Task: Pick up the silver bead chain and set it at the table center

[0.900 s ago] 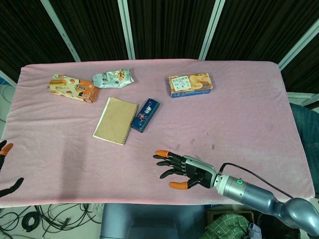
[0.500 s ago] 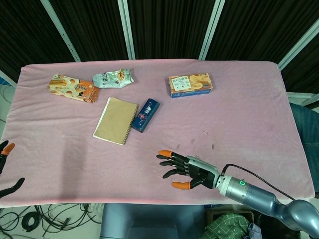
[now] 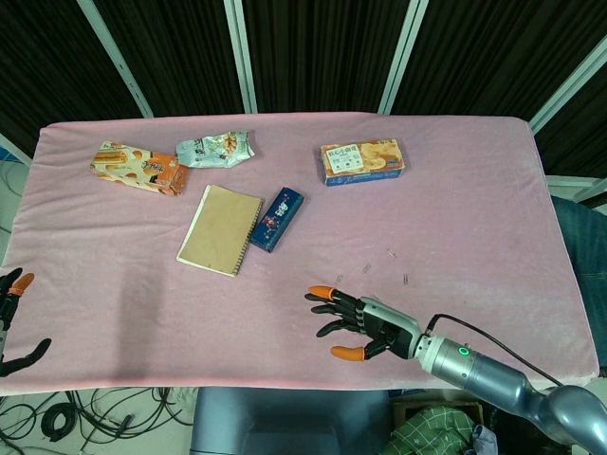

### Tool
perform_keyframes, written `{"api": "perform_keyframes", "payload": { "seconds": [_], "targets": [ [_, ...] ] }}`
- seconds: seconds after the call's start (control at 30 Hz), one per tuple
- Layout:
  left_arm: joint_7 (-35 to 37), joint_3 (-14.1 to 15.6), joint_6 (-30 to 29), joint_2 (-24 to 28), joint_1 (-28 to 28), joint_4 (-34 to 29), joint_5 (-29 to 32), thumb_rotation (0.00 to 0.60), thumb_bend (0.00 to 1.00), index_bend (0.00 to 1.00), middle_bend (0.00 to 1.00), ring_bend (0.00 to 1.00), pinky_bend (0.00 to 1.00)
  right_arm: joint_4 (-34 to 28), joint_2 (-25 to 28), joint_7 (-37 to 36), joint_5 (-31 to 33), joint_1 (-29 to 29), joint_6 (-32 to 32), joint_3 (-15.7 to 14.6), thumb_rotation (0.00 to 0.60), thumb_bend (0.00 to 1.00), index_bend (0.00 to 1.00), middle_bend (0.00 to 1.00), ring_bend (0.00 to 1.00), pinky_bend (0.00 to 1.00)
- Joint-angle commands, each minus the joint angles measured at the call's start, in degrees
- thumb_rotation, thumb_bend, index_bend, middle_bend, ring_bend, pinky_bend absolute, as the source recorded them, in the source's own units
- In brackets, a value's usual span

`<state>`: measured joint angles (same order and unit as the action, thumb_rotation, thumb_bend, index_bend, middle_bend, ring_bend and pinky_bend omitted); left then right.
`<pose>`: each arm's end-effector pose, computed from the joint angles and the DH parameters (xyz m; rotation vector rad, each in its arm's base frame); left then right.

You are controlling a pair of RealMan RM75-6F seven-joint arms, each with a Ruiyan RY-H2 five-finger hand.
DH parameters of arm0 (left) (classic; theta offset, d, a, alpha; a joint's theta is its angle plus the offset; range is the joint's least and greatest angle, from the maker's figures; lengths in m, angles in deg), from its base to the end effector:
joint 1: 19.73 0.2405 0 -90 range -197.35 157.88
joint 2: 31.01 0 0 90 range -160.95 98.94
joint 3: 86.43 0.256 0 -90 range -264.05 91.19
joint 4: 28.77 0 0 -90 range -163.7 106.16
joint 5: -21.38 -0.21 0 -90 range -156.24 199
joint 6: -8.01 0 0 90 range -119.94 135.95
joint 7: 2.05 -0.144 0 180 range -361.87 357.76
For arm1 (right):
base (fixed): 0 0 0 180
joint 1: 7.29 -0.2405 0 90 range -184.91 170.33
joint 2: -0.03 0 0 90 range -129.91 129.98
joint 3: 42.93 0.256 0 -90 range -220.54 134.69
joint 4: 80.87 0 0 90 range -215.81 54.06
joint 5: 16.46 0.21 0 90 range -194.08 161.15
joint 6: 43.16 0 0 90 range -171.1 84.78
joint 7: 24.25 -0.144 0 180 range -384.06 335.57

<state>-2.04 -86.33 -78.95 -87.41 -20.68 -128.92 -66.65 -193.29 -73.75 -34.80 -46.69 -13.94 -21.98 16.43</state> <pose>-0.3021 0.1484 0.1843 -1.3853 -0.9463 -0.8624 -0.0997 -0.2590 0.0947 -1.2675 2.3584 -1.0762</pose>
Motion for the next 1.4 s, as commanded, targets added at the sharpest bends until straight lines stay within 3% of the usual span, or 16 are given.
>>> {"api": "perform_keyframes", "payload": {
  "seconds": [0.03,0.27,0.4,0.53,0.67,0.83,1.03,1.4],
  "targets": [
    [0.1,0.0,0.1,0.0,0.0,0.0,0.0,0.600,0.22,0.09,0.00,0.00,0.00,-0.6,0.9,0.9,-1.7,-0.4,-1.4,-0.6,0.563,0.21,0.01,0.00,0.06,0.21],
    [0.1,0.0,0.2,0.1,-0.1,0.0,0.2,0.600,0.22,0.09,0.00,0.00,0.00,-0.8,2.6,3.4,-6.4,-1.0,-6.1,-2.8,0.562,0.21,0.01,0.00,0.06,0.21],
    [-0.1,-0.1,0.4,0.0,-0.2,0.0,0.4,0.600,0.22,0.09,0.00,0.00,0.00,-1.6,3.9,9.1,-15.0,-1.8,-15.3,-7.6,0.561,0.21,0.03,0.00,0.06,0.21],
    [-0.4,-0.1,0.4,0.0,-0.1,-0.2,0.5,0.600,0.22,0.09,0.00,0.00,0.00,-1.7,3.8,19.8,-26.8,-4.1,-31.8,-18.5,0.564,0.21,0.05,0.00,0.06,0.21],
    [-0.9,0.0,0.6,-0.1,-0.2,-0.3,0.7,0.600,0.22,0.09,0.00,0.00,0.00,0.3,2.1,31.6,-31.5,-7.4,-45.2,-28.3,0.578,0.21,0.06,0.00,0.06,0.21],
    [-1.4,0.0,0.9,-0.1,-0.3,-0.5,0.9,0.600,0.22,0.09,0.00,0.00,0.00,2.9,-4.4,46.8,-32.2,-10.0,-62.1,-35.9,0.577,0.21,0.13,0.00,0.06,0.21],
    [-1.5,-0.1,1.0,-0.2,-0.3,-0.5,1.3,0.600,0.22,0.09,0.00,0.00,0.00,4.3,-10.9,54.0,-30.4,-11.6,-72.8,-40.1,0.580,0.21,0.27,0.00,0.06,0.21],
    [-1.7,0.0,0.8,-0.1,-0.2,-0.7,1.3,0.600,0.22,0.09,0.00,0.00,0.00,7.1,-18.9,52.3,-25.4,-13.7,-77.8,-44.9,0.577,0.21,0.36,0.00,0.06,0.21]
  ]
}}
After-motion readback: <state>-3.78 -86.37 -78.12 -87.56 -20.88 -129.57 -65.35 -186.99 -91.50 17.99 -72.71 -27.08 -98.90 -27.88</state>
